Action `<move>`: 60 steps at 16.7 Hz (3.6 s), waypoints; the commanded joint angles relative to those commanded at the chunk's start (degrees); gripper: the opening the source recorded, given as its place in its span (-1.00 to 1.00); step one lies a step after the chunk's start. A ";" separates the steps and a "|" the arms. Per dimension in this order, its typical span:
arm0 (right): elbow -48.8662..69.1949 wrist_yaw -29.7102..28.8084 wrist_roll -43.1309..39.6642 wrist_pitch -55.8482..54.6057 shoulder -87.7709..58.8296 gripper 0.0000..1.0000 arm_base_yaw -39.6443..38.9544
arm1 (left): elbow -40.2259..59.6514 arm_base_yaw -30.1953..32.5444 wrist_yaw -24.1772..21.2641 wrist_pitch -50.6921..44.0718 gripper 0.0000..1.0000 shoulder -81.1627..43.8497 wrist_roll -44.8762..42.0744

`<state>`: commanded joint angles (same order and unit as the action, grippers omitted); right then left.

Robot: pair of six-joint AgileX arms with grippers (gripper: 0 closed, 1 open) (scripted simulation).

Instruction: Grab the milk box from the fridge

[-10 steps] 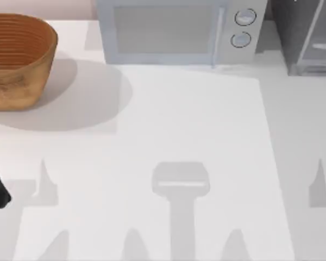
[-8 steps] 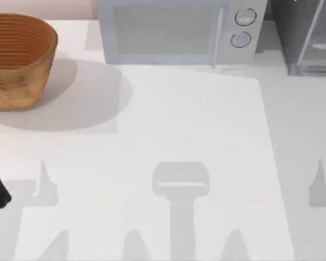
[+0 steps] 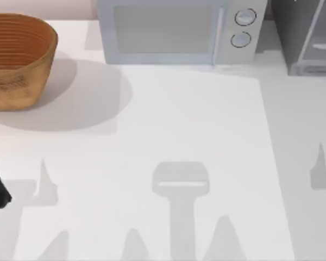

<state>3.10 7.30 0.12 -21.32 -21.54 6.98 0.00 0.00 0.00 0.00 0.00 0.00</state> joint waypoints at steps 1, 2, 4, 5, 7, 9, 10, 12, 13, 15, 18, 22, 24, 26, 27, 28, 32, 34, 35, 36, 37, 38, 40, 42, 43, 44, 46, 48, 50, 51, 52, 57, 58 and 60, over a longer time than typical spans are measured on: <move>0.52 1.46 0.05 -4.82 -5.31 1.00 1.52 | 0.00 0.00 0.00 0.00 1.00 0.00 0.00; 1.03 2.97 0.11 -9.86 -11.00 1.00 3.11 | 0.00 0.00 0.00 0.00 1.00 0.00 0.00; 1.94 6.08 0.26 -20.17 -23.14 1.00 6.41 | 0.00 0.00 0.00 0.00 1.00 0.00 0.00; 2.36 7.65 0.35 -25.24 -29.31 1.00 8.08 | 0.00 0.00 0.00 0.00 1.00 0.00 0.00; 3.13 10.71 0.52 -34.90 -41.08 1.00 11.35 | 0.00 0.00 0.00 0.00 1.00 0.00 0.00; 3.89 13.59 0.68 -43.69 -51.73 1.00 14.43 | 0.00 0.00 0.00 0.00 1.00 0.00 0.00; 4.29 14.93 0.74 -47.81 -56.52 1.00 15.87 | 0.00 0.00 0.00 0.00 1.00 0.00 0.00; 5.15 17.38 0.84 -55.51 -65.02 1.00 18.48 | 0.00 0.00 0.00 0.00 1.00 0.00 0.00; 5.59 18.46 0.87 -59.02 -68.78 1.00 19.64 | 0.00 0.00 0.00 0.00 1.00 0.00 0.00; 6.44 20.28 0.90 -65.18 -75.11 1.00 21.58 | 0.00 0.00 0.00 0.00 1.00 0.00 0.00; 7.32 21.92 0.91 -70.67 -80.50 1.00 23.34 | 0.00 0.00 0.00 0.00 1.00 0.00 0.00; 7.46 22.15 0.91 -71.40 -81.21 1.00 23.59 | 0.00 0.00 0.00 0.00 1.00 0.00 0.00; 7.23 22.06 0.91 -71.25 -81.06 1.00 23.34 | 0.00 0.00 0.00 0.00 1.00 0.00 0.00; 8.07 21.83 0.87 -71.11 -81.83 1.00 22.94 | 0.00 0.00 0.00 0.00 1.00 0.00 0.00; 9.36 21.43 0.82 -70.85 -82.95 1.00 22.38 | 0.00 0.00 0.00 0.00 1.00 0.00 0.00; 11.27 20.80 0.77 -70.40 -84.49 1.00 21.63 | 0.00 0.00 0.00 0.00 1.00 0.00 0.00; 24.71 16.33 0.55 -66.71 -93.51 1.00 17.48 | 0.00 0.00 0.00 0.00 1.00 0.00 0.00; 33.54 13.44 0.47 -63.97 -98.78 1.00 14.99 | 0.00 0.00 0.00 0.00 1.00 0.00 0.00; 37.60 12.01 0.43 -62.54 -101.29 1.00 13.74 | 0.00 0.00 0.00 0.00 1.00 0.00 0.00; 41.09 10.65 0.38 -61.16 -103.57 1.00 12.54 | 0.00 0.00 0.00 0.00 1.00 0.00 0.00; 44.02 9.41 0.34 -59.90 -105.54 1.00 11.45 | 0.00 0.00 0.00 0.00 1.00 0.00 0.00; 46.32 8.36 0.29 -58.83 -107.13 1.00 10.52 | 0.00 0.00 0.00 0.00 1.00 0.00 0.00; 49.12 6.96 0.23 -57.36 -109.05 1.00 9.29 | 0.00 0.00 0.00 0.00 1.00 0.00 0.00; 49.62 6.69 0.22 -57.06 -109.36 1.00 9.05 | 0.00 0.00 0.00 0.00 1.00 0.00 0.00; 49.62 6.69 0.22 -57.06 -109.36 1.00 9.05 | 0.00 0.00 0.00 0.00 1.00 0.00 0.00; 49.62 6.69 0.22 -57.06 -109.36 1.00 9.05 | 0.00 0.00 0.00 0.00 1.00 0.00 0.00; 49.59 6.81 0.23 -57.09 -109.24 1.00 9.29 | 0.00 0.00 0.00 0.00 1.00 0.00 0.00; 51.72 6.57 0.21 -55.80 -110.48 1.00 8.95 | 0.00 0.00 0.00 0.00 1.00 0.00 0.00; 56.02 6.04 0.19 -53.48 -112.25 1.00 8.42 | 0.00 0.00 0.00 0.00 1.00 0.00 0.00; 58.57 5.72 0.18 -52.14 -113.21 1.00 8.13 | 0.00 0.00 0.00 0.00 1.00 0.00 0.00; 61.05 5.42 0.18 -50.78 -114.16 1.00 7.83 | 0.00 0.00 0.00 0.00 1.00 0.00 0.00; 65.78 4.65 0.14 -47.47 -115.96 1.00 7.08 | 0.00 0.00 0.00 0.00 1.00 0.00 0.00; 65.78 4.65 0.14 -47.47 -115.96 1.00 7.08 | 0.00 0.00 0.00 0.00 1.00 0.00 0.00; 65.78 4.65 0.14 -47.47 -115.96 0.85 7.08 | 0.00 0.00 0.00 0.00 1.00 0.00 0.00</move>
<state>68.88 11.95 0.26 -68.79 -137.51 14.07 0.00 0.00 0.00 0.00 0.00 0.00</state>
